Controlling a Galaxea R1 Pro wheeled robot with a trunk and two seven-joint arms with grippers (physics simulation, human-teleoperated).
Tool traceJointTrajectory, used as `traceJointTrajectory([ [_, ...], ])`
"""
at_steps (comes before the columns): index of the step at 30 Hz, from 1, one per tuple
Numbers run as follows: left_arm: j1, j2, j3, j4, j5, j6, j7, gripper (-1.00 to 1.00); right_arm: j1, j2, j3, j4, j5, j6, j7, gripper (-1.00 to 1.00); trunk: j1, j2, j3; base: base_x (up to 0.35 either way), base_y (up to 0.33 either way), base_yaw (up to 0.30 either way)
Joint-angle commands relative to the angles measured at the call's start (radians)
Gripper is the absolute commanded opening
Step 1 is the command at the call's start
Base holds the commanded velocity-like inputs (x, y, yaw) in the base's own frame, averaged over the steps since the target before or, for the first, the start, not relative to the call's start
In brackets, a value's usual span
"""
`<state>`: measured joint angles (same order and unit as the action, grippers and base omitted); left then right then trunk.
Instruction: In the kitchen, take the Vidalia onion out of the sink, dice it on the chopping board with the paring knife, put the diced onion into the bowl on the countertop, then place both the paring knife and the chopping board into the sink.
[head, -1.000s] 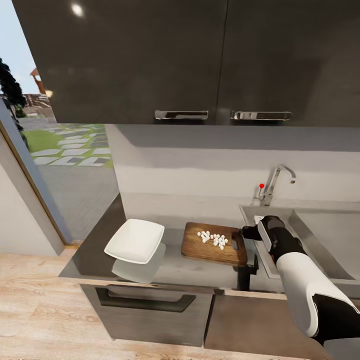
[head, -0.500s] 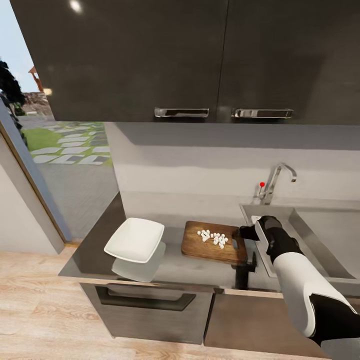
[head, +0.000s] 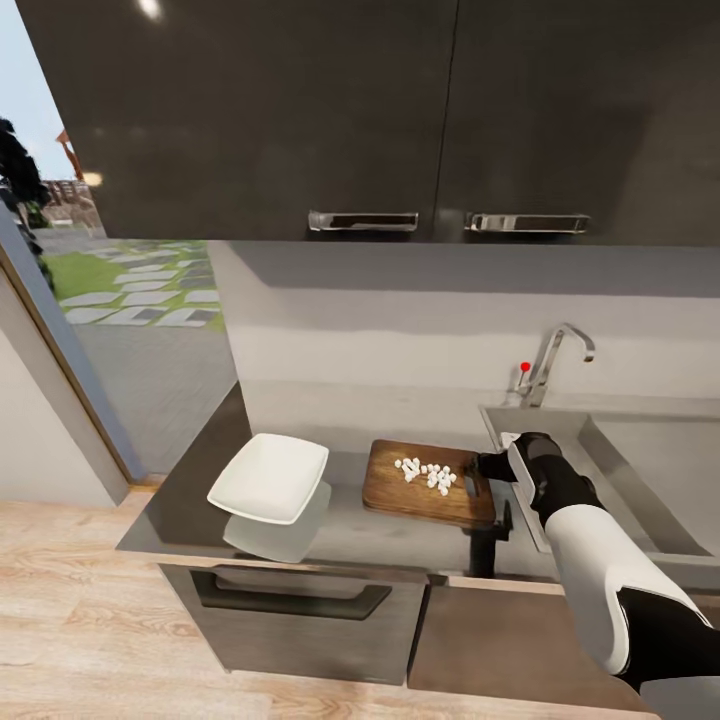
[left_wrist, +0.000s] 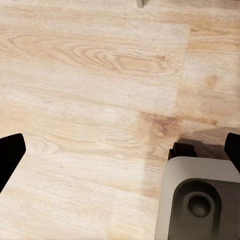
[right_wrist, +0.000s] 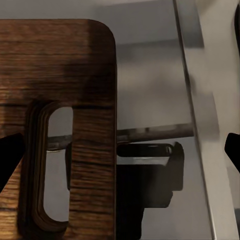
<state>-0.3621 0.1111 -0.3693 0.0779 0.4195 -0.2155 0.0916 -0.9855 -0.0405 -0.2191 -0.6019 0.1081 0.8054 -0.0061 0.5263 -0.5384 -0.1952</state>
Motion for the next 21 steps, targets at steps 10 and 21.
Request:
traceJointTrajectory([
  [10,-0.001,-0.002,-0.009,0.003,0.007,-0.005,0.000,1.00,-0.001,-0.001,-0.004,-0.001,0.010,0.005,0.005,1.00,0.000,-0.002,-0.002,0.000,-0.009,0.000],
  [21,-0.001,-0.008,-0.009,0.003,0.007,-0.005,0.000,1.00,-0.001,-0.001,-0.004,-0.001,0.010,0.005,0.005,1.00,0.000,-0.002,-0.006,0.000,0.000,0.000],
])
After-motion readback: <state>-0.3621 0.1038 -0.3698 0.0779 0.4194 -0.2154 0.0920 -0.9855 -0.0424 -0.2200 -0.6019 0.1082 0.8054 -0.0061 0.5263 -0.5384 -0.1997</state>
